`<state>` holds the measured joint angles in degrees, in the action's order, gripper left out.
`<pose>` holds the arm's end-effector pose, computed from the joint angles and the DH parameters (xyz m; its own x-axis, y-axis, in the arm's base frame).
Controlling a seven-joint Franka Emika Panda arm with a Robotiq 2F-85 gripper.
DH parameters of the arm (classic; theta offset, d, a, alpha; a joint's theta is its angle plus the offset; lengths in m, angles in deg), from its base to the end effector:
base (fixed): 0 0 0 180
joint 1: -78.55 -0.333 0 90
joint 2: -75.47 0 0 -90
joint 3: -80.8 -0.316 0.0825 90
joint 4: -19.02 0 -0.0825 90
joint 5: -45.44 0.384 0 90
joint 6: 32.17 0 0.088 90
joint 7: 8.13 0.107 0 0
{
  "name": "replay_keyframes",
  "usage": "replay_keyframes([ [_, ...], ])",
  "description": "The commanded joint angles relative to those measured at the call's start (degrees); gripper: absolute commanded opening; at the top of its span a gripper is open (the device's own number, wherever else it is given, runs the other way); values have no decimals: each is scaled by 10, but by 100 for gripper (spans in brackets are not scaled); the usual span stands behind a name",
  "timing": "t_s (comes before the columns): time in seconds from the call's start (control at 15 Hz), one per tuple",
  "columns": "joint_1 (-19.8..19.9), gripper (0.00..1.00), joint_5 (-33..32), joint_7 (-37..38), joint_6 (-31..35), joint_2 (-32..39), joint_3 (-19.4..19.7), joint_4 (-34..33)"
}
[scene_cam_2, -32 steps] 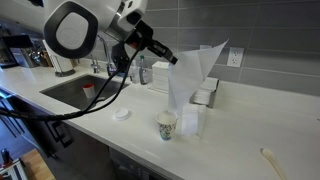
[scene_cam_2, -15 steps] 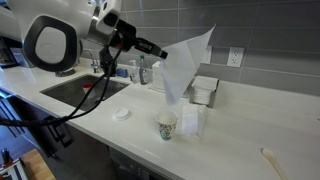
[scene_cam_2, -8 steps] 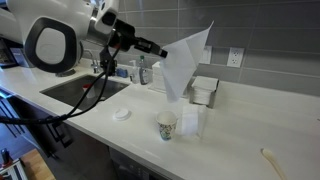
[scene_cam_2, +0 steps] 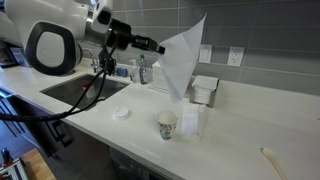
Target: Fold the white serviette diagonally in half, lift the white serviette and pour out the beans into the paper cup, put the white serviette back on the kitchen counter
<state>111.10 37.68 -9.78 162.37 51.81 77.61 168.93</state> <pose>0.3910 -0.1998 0.5357 0.4041 -0.0232 0.9144 -0.4076 -0.8995 0.1573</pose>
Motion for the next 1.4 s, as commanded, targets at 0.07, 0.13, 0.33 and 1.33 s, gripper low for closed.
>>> replay_keyframes([
  [0.07,13,0,-4,-21,97,-2,-11,29],
  [0.13,17,0,-1,-26,112,-1,-14,32],
  [0.33,30,0,8,-40,126,-3,-22,40],
  [1.33,-130,0,-4,-91,309,2,126,77],
])
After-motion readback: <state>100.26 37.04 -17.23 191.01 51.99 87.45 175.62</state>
